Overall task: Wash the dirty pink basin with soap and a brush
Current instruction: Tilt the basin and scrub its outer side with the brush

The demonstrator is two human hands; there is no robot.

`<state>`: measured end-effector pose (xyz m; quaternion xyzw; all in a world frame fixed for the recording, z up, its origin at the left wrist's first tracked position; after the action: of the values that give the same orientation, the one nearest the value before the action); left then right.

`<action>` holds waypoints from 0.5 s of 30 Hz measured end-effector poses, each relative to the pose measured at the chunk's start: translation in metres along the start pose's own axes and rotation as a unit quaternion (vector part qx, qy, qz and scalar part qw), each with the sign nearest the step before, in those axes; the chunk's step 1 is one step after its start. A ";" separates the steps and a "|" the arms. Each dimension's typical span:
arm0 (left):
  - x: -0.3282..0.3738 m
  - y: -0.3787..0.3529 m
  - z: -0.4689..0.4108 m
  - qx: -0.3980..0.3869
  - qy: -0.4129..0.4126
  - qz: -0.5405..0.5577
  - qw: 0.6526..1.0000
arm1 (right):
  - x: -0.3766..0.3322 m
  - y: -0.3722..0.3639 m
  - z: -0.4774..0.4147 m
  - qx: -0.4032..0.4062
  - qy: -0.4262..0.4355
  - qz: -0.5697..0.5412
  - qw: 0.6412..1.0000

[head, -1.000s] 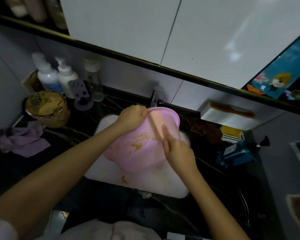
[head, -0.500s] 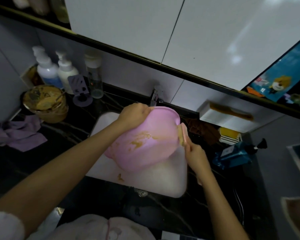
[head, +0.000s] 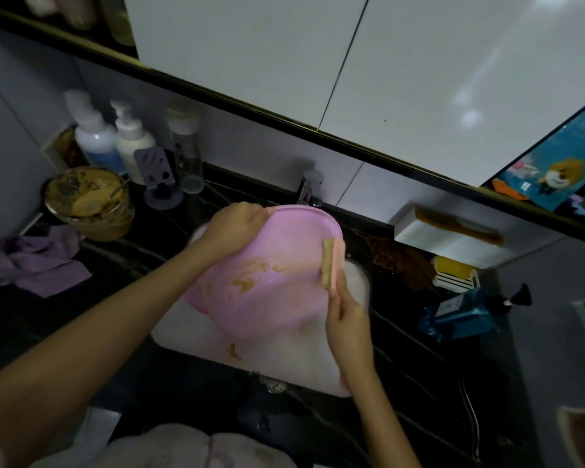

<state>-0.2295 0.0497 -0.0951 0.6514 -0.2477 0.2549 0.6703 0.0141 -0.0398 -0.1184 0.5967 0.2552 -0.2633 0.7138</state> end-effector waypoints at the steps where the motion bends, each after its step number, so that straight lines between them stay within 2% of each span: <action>1: 0.000 0.002 -0.001 0.001 -0.002 -0.003 1.000 | -0.002 -0.003 0.006 0.001 0.011 0.017 1.000; 3: -0.001 0.001 -0.003 -0.004 0.002 -0.002 1.000 | 0.021 -0.004 0.000 0.019 -0.034 0.025 0.999; 6: 0.003 -0.001 -0.005 0.000 0.000 -0.009 1.000 | 0.043 -0.004 -0.005 0.075 -0.131 -0.051 0.987; 8: 0.005 -0.001 -0.007 0.003 0.001 -0.016 1.000 | 0.016 -0.020 0.005 0.103 -0.110 -0.069 0.986; 10: 0.004 -0.001 -0.008 0.002 0.006 -0.015 1.000 | -0.018 -0.039 0.026 0.121 -0.026 -0.027 0.992; 12: 0.001 0.002 -0.008 -0.002 0.013 -0.005 1.000 | -0.016 -0.038 0.026 0.134 -0.006 0.034 0.990; 15: 0.007 -0.002 -0.009 -0.012 0.011 -0.003 1.000 | 0.044 -0.023 0.002 0.141 -0.175 -0.006 0.974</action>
<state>-0.2227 0.0583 -0.0926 0.6409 -0.2414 0.2570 0.6819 0.0306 -0.0482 -0.1649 0.6341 0.0901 -0.4015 0.6547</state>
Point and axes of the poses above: each hand's wrist, its own z-axis away from the middle knuckle, its own y-axis out of the back of the hand, x = y × z, the point moved 9 cm from there along -z, towards the middle knuckle, and after that the axes turned 5 degrees about -x, right-handed, at the moved point
